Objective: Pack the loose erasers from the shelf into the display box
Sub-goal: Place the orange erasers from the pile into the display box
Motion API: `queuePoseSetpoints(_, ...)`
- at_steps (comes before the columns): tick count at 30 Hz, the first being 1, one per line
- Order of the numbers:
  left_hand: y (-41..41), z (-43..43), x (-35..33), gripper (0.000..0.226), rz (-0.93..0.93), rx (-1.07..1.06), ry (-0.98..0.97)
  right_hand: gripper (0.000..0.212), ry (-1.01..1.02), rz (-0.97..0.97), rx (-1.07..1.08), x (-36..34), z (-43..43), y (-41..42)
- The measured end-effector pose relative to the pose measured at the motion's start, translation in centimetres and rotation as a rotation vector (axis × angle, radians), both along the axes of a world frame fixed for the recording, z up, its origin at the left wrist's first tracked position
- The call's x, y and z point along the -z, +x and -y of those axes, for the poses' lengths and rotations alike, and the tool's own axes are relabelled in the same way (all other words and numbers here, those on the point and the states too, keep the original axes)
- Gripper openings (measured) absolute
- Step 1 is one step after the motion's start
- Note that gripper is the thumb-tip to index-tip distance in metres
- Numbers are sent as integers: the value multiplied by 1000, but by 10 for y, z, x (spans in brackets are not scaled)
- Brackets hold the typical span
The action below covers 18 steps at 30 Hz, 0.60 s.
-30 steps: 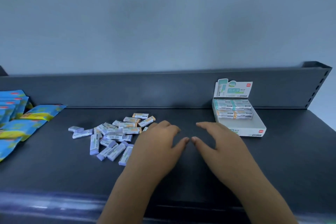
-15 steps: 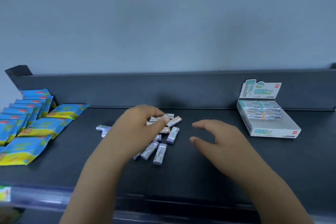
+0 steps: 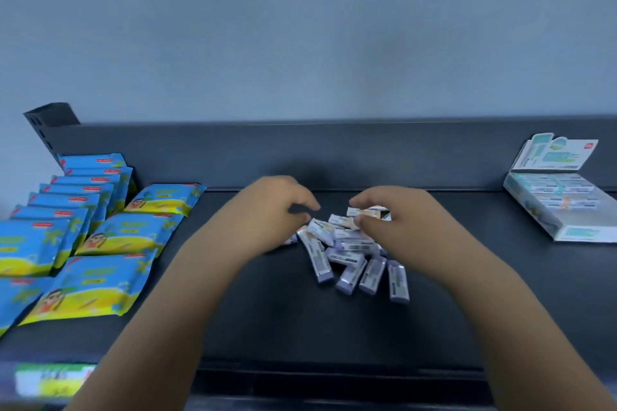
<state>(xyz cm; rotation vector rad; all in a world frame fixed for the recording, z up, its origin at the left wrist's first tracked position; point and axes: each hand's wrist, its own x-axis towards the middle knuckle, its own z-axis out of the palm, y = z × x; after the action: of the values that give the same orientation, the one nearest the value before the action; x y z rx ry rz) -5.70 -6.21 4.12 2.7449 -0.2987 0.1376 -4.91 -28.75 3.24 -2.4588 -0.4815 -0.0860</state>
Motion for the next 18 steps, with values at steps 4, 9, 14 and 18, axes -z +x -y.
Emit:
queuePoseSetpoints(4,22,-4,15,36,-42,119,100,29,-43,-21,32,-2,-22,5)
queuePoseSetpoints(9,32,-10,26,25,-52,97,181,27,-151,-17,48,0,-45,15)
queuePoseSetpoints(14,32,-11,26,9,-98,59,165,17,-361,-8,81,8,-63,31)
queuePoseSetpoints(18,29,-15,20,12,-128,37,245,14,-404,-6,113,10,-70,39)
